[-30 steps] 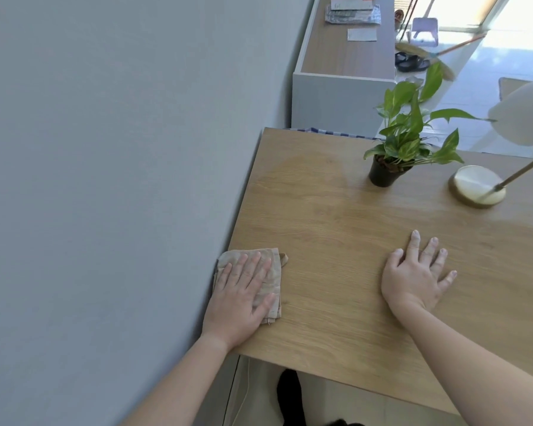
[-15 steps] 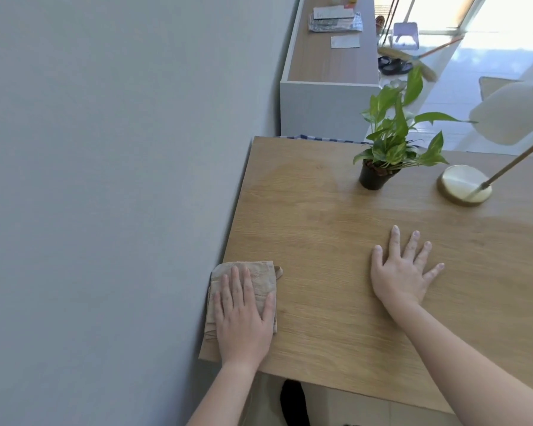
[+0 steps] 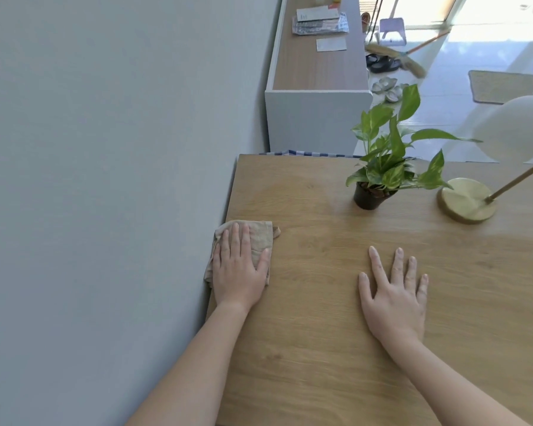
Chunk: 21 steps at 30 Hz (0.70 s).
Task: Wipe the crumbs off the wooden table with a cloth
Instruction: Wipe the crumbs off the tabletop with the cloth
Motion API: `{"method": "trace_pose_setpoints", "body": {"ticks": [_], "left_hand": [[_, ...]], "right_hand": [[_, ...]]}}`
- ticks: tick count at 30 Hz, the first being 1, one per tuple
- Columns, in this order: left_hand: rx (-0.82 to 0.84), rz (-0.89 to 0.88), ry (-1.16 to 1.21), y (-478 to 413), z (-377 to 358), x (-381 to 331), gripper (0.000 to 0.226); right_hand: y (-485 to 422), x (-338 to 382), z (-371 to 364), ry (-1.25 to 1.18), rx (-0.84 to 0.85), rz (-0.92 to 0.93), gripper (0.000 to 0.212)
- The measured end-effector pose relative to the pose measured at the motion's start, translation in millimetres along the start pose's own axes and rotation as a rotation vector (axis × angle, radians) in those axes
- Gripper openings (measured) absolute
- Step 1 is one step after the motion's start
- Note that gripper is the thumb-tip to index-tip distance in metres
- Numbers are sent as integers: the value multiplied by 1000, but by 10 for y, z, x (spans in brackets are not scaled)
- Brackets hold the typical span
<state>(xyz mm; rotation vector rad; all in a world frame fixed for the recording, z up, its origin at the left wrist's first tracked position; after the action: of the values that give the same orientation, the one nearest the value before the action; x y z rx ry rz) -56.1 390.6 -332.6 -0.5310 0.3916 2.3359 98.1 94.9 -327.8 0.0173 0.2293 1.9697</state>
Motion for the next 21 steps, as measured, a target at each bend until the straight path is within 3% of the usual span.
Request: {"method": "trace_pose_setpoints", "body": {"ticks": [12,21], "left_hand": [[19,57,-20,-1947,-21,-665,81],[50,7,-78,-1887,-165,-843,78]], "right_hand": [[-89,-17,-78,5,-51,-39,66],[-96,-36,-87,6,-74,-44,65]]}}
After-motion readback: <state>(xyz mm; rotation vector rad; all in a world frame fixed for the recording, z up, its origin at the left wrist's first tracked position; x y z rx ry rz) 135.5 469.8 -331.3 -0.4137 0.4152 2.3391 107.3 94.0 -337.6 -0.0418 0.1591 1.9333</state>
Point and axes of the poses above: each hand's wrist, its own y-axis away from the middle knuckle, its own z-axis out of the back of the hand, x = y × z, the point moved 7 cm from there along -y, towards the middle knuckle, and after that the axes turned 15 degrees about y, right-handed, at the moved point
